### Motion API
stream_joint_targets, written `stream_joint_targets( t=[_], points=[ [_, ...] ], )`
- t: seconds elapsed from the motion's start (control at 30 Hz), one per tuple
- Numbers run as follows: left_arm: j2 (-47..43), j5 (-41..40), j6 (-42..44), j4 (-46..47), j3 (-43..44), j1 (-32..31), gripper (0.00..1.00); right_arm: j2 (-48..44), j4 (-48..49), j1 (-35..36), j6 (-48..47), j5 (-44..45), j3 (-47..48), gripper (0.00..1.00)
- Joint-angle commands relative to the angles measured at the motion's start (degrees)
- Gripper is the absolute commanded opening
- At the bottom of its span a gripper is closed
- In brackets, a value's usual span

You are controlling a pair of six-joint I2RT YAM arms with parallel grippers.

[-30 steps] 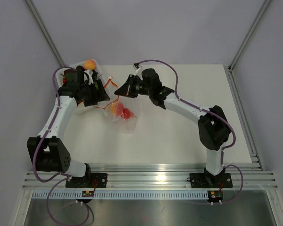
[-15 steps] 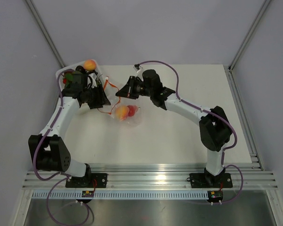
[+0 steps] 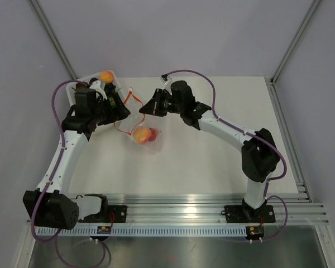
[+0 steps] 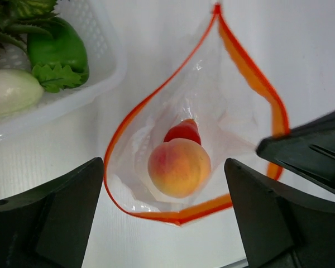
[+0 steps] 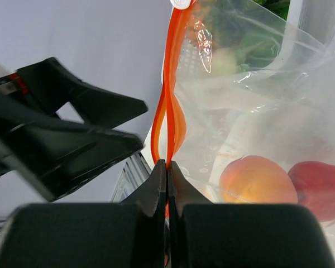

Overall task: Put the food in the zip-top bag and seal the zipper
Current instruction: Adjust the zipper food storage bag at the center of the board.

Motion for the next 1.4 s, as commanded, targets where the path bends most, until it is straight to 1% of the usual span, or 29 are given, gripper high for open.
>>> stream_joint_targets(
  t=[0.0, 0.13, 0.23, 0.27, 0.33, 0.37, 0.4, 0.43, 0.47, 0.5, 0.53, 0.6, 0.67, 0.73, 0.8, 0.87, 0.9, 1.0, 1.07, 1.13, 1.17, 1.23, 1.27, 1.33, 1.37],
  points=[
    [3.95, -3.72, -1.42, 1.44, -2.11, 0.55, 0.91, -3.14, 0.75, -0.45, -1.18, 0.66, 0.85, 0.00],
    [6.23, -4.59, -2.22, 2.14, -3.78, 0.55, 0.84, -3.40, 0.84, -0.45, -1.18, 0.57, 0.50, 0.00],
    [7.20, -3.55, -2.57, 2.75, -4.48, 0.55, 0.72, -3.67, 0.84, -0.54, -1.26, 0.83, -0.11, 0.00],
    [7.20, -2.33, -2.65, 2.93, -4.23, 0.55, 0.51, -3.58, 0.75, -0.54, -1.26, 1.09, -0.20, 0.00],
    [7.03, 0.31, -3.27, 3.10, -3.26, 0.38, 0.28, -3.40, -1.08, -0.63, -1.87, 2.41, 0.41, 0.00],
    [6.94, 1.28, -3.36, 2.50, -2.30, 0.03, 0.14, -3.06, -2.57, -0.71, -2.66, 3.11, 1.28, 0.00],
    [7.03, 2.16, -3.10, 1.79, -1.07, -0.32, 0.12, -3.05, -7.29, -0.72, -3.45, 4.08, 3.64, 0.00],
    [7.38, 4.08, -2.83, 0.92, 0.25, -1.46, 0.09, -3.05, -9.77, -0.80, -5.29, 6.43, 5.06, 0.00],
    [7.55, 4.89, -2.14, -1.35, 3.83, -2.25, 0.07, -3.75, -11.79, -0.72, -6.35, 7.42, 6.37, 0.00],
    [7.73, 5.68, -1.78, -2.42, 5.52, -3.30, 0.03, -4.45, -14.69, -0.72, -7.14, 8.21, 8.22, 0.00],
    [7.47, 6.03, -1.43, -3.21, 7.27, -5.49, 0.03, -5.15, -15.59, -0.72, -8.54, 9.09, 8.76, 0.00],
    [7.03, 5.77, -1.51, -4.45, 10.10, -6.91, 0.00, -7.44, -17.95, -0.72, -9.61, 11.11, 9.63, 0.00],
    [6.32, 6.21, -2.47, -3.23, 9.50, -7.09, 0.00, -9.02, -19.02, -0.72, -10.49, 12.34, 9.12, 0.00],
    [6.59, 5.78, -3.09, -1.22, 7.48, -7.09, 0.00, -9.73, -18.67, -0.72, -10.49, 13.66, 6.31, 0.00],
    [9.39, 6.03, -3.80, -0.24, 3.45, -7.09, 0.00, -9.12, -18.76, -0.72, -10.49, 14.54, 3.16, 0.00],
    [12.64, 5.78, -3.97, 0.29, 1.50, -7.09, 0.00, -6.59, -19.81, -0.72, -10.58, 16.74, 2.00, 0.00],
    [16.83, 5.51, -3.97, -0.06, 1.14, -7.09, 0.00, -5.35, -21.21, -0.72, -10.67, 17.09, 1.56, 0.00],
    [22.04, 7.52, -3.54, -3.13, 3.50, -7.62, 0.00, -1.65, -25.94, -0.72, -11.89, 17.80, 4.00, 0.00],
    [21.45, 7.62, -2.66, -4.71, 7.28, -8.76, 0.00, -3.30, -26.23, -0.72, -11.98, 17.36, 4.54, 0.00],
    [17.76, 8.66, -1.96, -5.07, 10.00, -10.60, 0.00, -6.11, -25.62, -0.63, -12.25, 17.10, 4.45, 0.00],
    [16.36, 9.54, -2.13, -4.37, 12.36, -10.96, 0.00, -9.61, -25.27, -0.63, -12.51, 16.92, 4.37, 0.00],
    [11.54, 12.00, -2.65, -1.49, 13.35, -11.22, 0.00, -13.84, -21.41, -0.45, -12.95, 16.13, 2.53, 0.00],
    [10.03, 11.84, -3.44, -0.60, 13.44, -11.22, 0.00, -17.34, -20.09, -0.36, -12.95, 16.13, 1.48, 0.00],
    [8.35, 11.84, -3.53, 0.11, 13.36, -11.22, 0.00, -20.09, -17.27, -0.45, -12.87, 16.48, -0.99, 0.00],
    [8.43, 11.92, -3.36, 0.29, 11.96, -11.22, 0.00, -21.58, -16.48, -0.45, -12.87, 16.74, -3.00, 0.00]
  ],
)
